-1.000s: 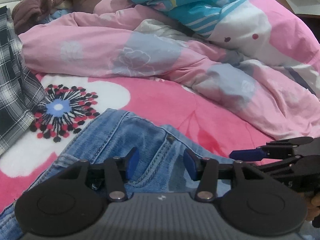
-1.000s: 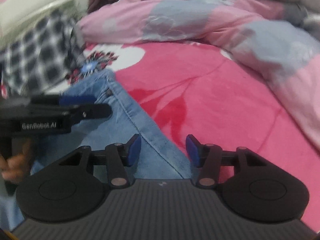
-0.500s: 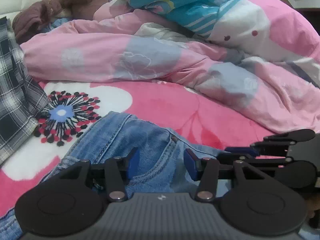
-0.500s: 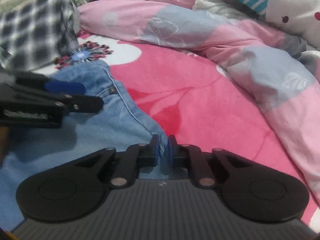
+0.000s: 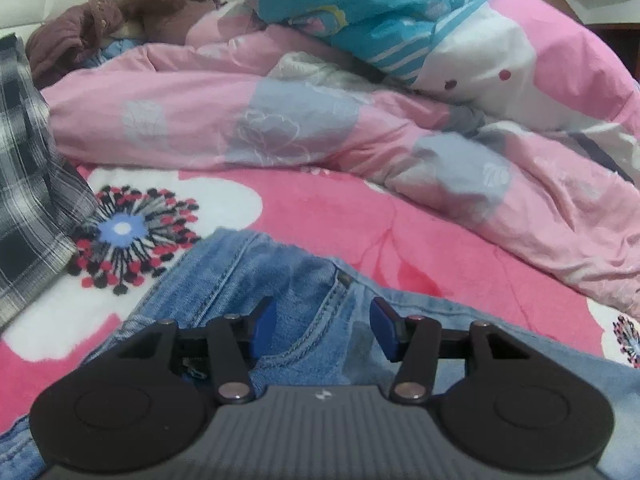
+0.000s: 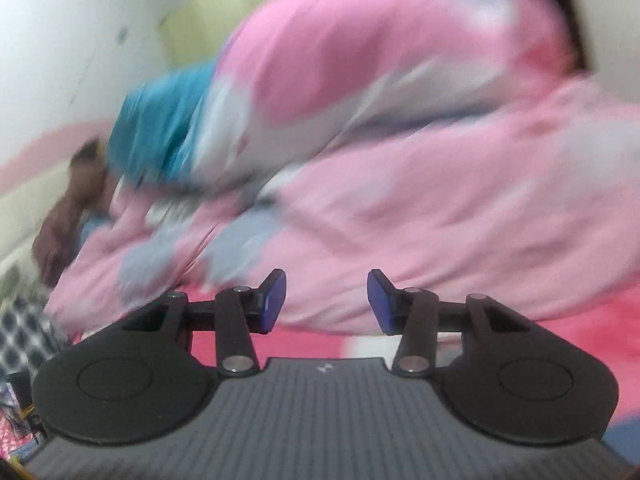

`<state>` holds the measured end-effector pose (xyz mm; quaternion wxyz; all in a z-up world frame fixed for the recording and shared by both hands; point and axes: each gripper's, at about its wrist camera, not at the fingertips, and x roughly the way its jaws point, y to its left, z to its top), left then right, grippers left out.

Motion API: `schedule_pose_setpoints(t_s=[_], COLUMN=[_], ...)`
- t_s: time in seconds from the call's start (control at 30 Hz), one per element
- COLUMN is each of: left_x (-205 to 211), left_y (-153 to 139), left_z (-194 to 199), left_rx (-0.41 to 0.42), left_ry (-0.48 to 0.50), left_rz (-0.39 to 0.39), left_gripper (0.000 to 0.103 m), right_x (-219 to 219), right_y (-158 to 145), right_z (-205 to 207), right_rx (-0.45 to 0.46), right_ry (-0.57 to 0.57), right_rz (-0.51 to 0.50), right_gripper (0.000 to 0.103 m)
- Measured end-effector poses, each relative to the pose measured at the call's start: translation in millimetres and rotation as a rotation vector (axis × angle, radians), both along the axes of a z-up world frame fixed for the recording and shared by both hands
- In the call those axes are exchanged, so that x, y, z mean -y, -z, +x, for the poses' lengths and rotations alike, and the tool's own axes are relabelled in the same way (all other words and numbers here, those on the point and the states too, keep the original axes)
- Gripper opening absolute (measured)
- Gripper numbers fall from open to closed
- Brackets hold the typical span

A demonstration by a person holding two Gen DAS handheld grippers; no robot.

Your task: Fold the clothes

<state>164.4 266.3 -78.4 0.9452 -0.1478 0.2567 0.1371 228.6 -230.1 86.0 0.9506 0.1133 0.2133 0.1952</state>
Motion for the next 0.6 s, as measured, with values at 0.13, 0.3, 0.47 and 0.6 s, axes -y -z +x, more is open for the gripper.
schedule_pose_setpoints(t_s=[0.13,0.3,0.47,0.6], left_x=[14.5,58.0,121.8,152.3], left_y=[-17.4,-43.4,-38.0,-7.6], left_z=[-7.4,-11.5,6.3,25.7], left_rx=[0.013,0.000,-0.083,-0.167], left_ry=[0.036,0.204,0.366,0.357], left_rz=[0.022,-0.013,0.007,0.074], left_gripper=[0.056,0.058,0.059,0.057], right_x=[115.6,210.1,209.0,122.3], right_y=[-34.8,-30.9,17.2,61.3], right_z=[-92.3,-163.3,-141.4,-74.0], right_rx=[0.059,0.038,-0.049,-0.101], right_ry=[0.191,0.386,0.286,-0.007], right_rz=[-0.053,-0.066,-0.035,-0.156], right_gripper=[0.044,0.045,0.041,0.036])
